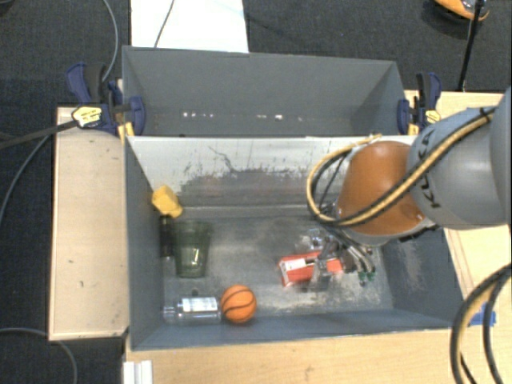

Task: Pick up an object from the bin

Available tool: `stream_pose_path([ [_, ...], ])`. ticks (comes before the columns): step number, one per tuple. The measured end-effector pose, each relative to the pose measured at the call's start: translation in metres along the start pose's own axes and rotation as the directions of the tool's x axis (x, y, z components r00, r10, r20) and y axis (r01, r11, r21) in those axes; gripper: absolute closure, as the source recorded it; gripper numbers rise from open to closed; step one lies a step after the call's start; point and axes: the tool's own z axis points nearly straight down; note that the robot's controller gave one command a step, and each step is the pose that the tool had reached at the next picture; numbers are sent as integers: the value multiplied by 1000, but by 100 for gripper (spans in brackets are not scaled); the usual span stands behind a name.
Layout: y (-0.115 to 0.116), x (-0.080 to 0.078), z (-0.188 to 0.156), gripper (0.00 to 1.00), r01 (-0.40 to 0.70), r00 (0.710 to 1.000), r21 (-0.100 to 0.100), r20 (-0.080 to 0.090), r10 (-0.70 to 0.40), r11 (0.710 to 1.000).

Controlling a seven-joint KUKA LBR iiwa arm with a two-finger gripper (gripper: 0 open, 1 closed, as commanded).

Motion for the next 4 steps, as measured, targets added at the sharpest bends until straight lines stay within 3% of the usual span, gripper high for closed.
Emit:
stream_pose_path([
  [1, 0, 0, 0, 100, 0, 1000, 0, 0, 0, 1000],
  [2, 18, -3, 0, 100, 305, 952, 1, 5, -305, 952],
  [3, 18, -3, 0, 100, 304, 953, 0, 5, -304, 953],
  [4, 20, 4, -149, 100, 345, 939, 2, 9, -345, 939],
])
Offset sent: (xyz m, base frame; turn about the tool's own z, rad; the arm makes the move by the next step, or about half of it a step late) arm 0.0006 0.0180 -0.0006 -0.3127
